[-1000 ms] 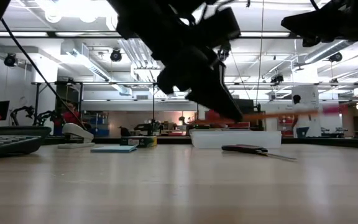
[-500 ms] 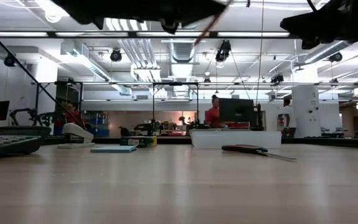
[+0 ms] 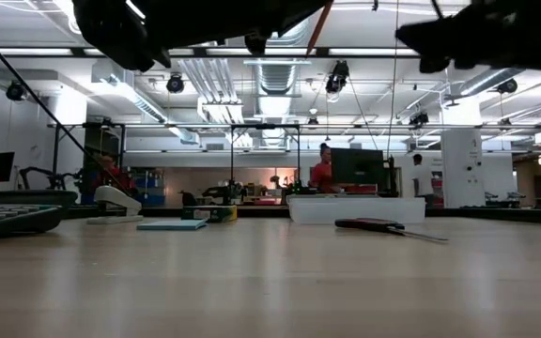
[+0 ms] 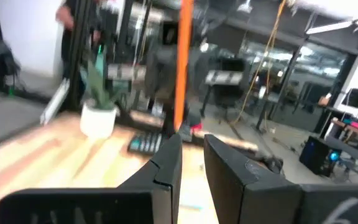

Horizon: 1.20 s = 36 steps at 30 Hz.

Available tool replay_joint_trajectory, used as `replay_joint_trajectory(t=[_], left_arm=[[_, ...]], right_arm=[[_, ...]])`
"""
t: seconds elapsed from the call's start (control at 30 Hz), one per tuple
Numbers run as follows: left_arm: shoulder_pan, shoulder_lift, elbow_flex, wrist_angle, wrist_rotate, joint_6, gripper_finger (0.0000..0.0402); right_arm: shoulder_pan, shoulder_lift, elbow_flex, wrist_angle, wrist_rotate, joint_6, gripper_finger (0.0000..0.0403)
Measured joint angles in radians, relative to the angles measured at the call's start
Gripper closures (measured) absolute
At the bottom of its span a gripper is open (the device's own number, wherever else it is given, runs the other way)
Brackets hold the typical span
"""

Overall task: Pack school essentials
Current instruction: Put the orange pencil into the transparent supply box

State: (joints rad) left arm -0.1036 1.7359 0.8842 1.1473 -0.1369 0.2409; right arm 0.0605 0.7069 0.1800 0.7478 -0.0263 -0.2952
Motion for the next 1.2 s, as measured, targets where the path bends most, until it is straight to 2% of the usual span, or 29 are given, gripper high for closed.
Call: replay_joint_trajectory(t=[0.2, 0.5, 0.63, 0.83, 1.2], left_arm=[[0.000, 0.008, 0.001, 0.006, -0.001, -0.001, 0.0401], [0.000, 0.006, -0.001, 0.006, -0.001, 0.001, 0.0401], [0.000, 0.007, -0.002, 0.005, -0.002, 0.001, 0.0401], [0.004, 0.008, -0.002, 0.004, -0.003, 0.002, 0.0401], [0.007, 0.008, -0.003, -0.004, -0.003, 0.002, 0.0401]], right_arm=[[0.000, 0.108, 0.094, 0.031, -0.001, -0.016, 0.0326], [0.000, 0.213, 0.229, 0.018, -0.003, -0.033, 0.0233], [0.000, 0.242, 0.262, 0.022, -0.014, -0.061, 0.0211], [0.000, 0.293, 0.300, 0.052, -0.086, -0.072, 0.0224], [0.000, 0.376, 0.373, 0.083, -0.090, -0.087, 0.0263]])
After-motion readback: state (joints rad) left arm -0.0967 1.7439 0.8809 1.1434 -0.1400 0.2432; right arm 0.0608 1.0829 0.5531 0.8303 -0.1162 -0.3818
